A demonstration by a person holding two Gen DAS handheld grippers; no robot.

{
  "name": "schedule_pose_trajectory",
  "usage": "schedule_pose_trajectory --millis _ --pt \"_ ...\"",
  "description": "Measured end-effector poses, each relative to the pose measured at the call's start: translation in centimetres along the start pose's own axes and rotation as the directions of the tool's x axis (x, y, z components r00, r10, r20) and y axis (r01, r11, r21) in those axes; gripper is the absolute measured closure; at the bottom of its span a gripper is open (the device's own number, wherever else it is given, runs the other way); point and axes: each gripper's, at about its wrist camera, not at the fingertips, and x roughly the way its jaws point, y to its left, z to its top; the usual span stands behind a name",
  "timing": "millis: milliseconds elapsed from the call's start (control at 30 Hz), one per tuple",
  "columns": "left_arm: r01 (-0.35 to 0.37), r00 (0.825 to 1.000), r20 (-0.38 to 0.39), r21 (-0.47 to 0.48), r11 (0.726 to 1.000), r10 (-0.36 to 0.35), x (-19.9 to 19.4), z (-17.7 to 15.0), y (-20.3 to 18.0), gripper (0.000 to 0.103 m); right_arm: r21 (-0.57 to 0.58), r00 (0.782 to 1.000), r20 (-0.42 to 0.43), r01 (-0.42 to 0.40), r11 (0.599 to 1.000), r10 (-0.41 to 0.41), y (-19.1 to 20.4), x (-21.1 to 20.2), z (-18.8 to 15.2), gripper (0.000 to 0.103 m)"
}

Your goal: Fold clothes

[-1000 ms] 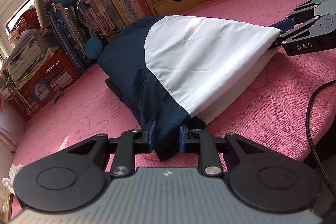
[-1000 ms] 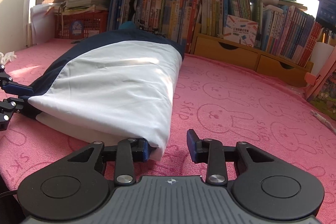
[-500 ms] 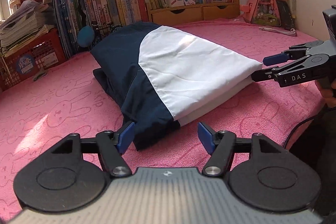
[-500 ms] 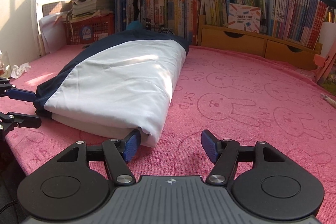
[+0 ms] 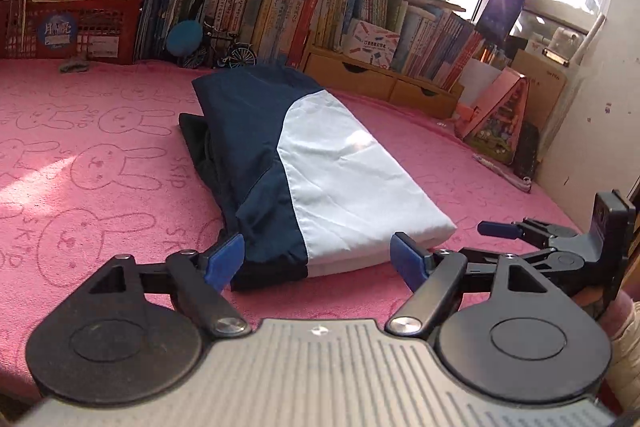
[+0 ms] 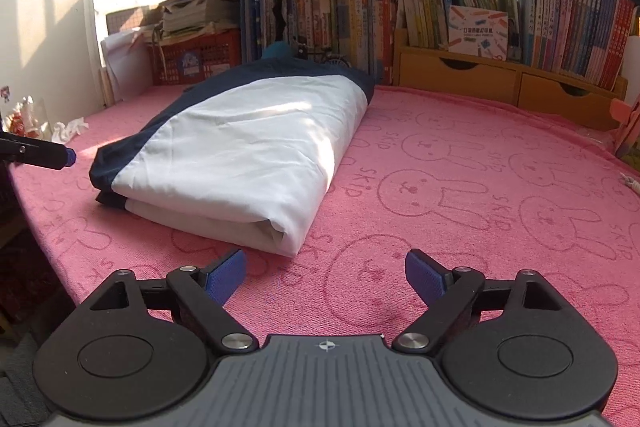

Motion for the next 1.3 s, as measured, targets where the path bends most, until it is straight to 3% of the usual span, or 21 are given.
schedule_pose_trajectory --millis 67,167,367,533,700,967,1067,1133,1167,1233,1300 --pt "0.039 0.999 0.037 -0.07 0.997 -0.037 -0.4 1.2 1.2 0.018 0.072 0.994 0.021 -0.112 0.991 0.111 -1.6 -0.8 0.7 0.01" --pt "0.065 0.997 0.061 -0.175 0.982 -0.055 0.0 2.9 3.5 0.016 0.212 0.981 0.058 -0.193 0.958 0.184 -4.5 -0.8 1.7 0.006" --pt "-0.056 0.998 0.014 -0.31 0.949 0.063 4.4 5.0 7.8 0.016 0.435 0.981 0.066 -0.195 0.879 0.185 -8.6 3.0 4.3 0.006" --pt "-0.094 0.996 -0.036 -0.336 0.937 0.087 7.7 5.9 9.6 0.016 0.444 0.982 0.012 -0.174 0.879 0.188 -8.2 7.0 6.1 0.006" --pt "-0.107 0.994 -0.071 -0.328 0.939 0.088 10.3 6.5 10.3 0.016 0.372 0.98 -0.074 -0.145 0.917 0.185 -6.4 10.5 7.3 0.006" --pt "-0.04 0.998 -0.065 -0.455 0.89 0.012 13.7 7.5 13.4 0.016 0.328 0.977 -0.115 -0.136 0.935 0.182 -6.7 14.8 10.2 0.005" --pt "-0.013 0.999 -0.044 -0.481 0.876 -0.009 14.5 7.7 14.3 0.02 0.358 0.971 -0.124 -0.148 0.922 0.204 -7.8 17.6 11.9 0.004" --pt "-0.007 0.999 -0.041 -0.482 0.876 -0.014 14.8 7.7 14.5 0.034 0.408 0.956 -0.131 -0.187 0.893 0.261 -8.6 19.4 12.3 0.002" --pt "-0.007 0.999 -0.041 -0.478 0.879 -0.015 14.9 7.7 14.6 0.036 0.424 0.945 -0.128 -0.222 0.878 0.301 -8.7 20.0 12.5 0.003" --pt "0.002 0.999 -0.047 -0.441 0.897 -0.025 15.1 7.8 14.4 0.047 0.449 0.919 -0.113 -0.292 0.844 0.378 -8.5 21.0 12.6 0.017" --pt "0.017 0.997 -0.063 -0.387 0.922 -0.045 15.6 8.2 13.8 0.054 0.442 0.923 -0.102 -0.292 0.848 0.371 -7.8 20.9 12.5 0.021"
